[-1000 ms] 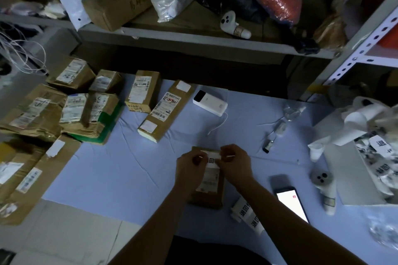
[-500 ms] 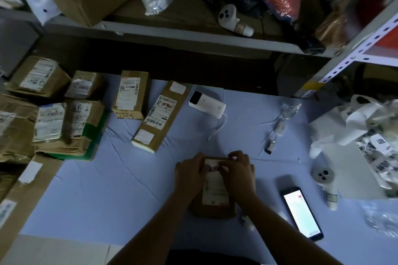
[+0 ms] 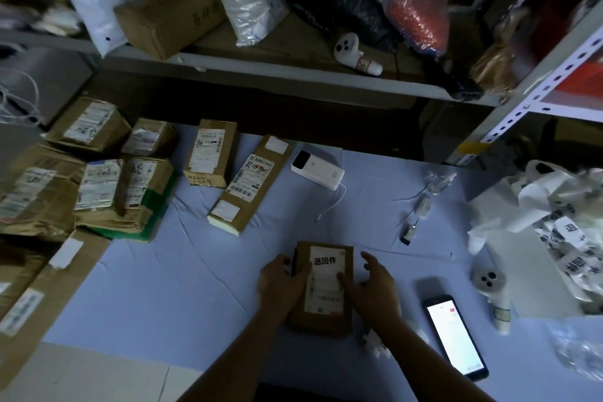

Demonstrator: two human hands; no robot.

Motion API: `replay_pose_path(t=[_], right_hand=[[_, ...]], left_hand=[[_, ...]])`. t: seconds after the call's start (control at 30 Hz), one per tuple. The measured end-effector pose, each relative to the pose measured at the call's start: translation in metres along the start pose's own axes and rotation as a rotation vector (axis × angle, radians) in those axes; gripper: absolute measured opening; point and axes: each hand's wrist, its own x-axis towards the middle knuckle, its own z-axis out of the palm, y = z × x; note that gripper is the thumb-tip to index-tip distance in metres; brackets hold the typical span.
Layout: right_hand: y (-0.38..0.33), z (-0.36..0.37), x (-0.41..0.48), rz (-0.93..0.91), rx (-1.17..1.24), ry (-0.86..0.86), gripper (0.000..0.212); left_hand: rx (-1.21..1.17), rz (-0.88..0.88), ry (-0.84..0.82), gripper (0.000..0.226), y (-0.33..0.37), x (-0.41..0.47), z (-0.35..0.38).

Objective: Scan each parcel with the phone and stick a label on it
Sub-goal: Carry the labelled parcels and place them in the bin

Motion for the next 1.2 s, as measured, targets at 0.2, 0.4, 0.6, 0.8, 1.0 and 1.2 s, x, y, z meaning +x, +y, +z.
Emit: replay_pose_path(t=[0.2, 0.4, 0.6, 0.8, 1.0, 1.2], right_hand=[[0.003, 0.001, -0.006, -0.087, 0.134, -0.192, 0.016], [-0.039, 0.023, -0.025, -0.263, 0.172, -0.298, 0.028], [-0.115, 0.085, -0.089, -0.495, 0.13, -0.412, 0.02], [-0.198, 0.176, -0.175, -0.638, 0.029, -0.489, 0.029], [-0.289, 0.288, -0.286, -0.702, 0.026, -0.551, 0.03], [-0.366, 0.396, -0.365, -0.678, 0.014, -0.715, 0.038]], left_hand=[[-0.304, 0.003, -0.121, 0.041, -0.021, -0.039, 0.0], [-0.444, 0.013, 0.112, 0.022, -0.042, -0.09, -0.034], [-0.585, -0.084, 0.392, 0.031, -0.11, -0.128, -0.104], [-0.643, -0.084, 0.64, 0.028, -0.203, -0.17, -0.201], [-0.638, -0.061, 0.725, 0.018, -0.327, -0.21, -0.322], [-0.662, -0.123, 0.8, 0.027, -0.435, -0.22, -0.429]])
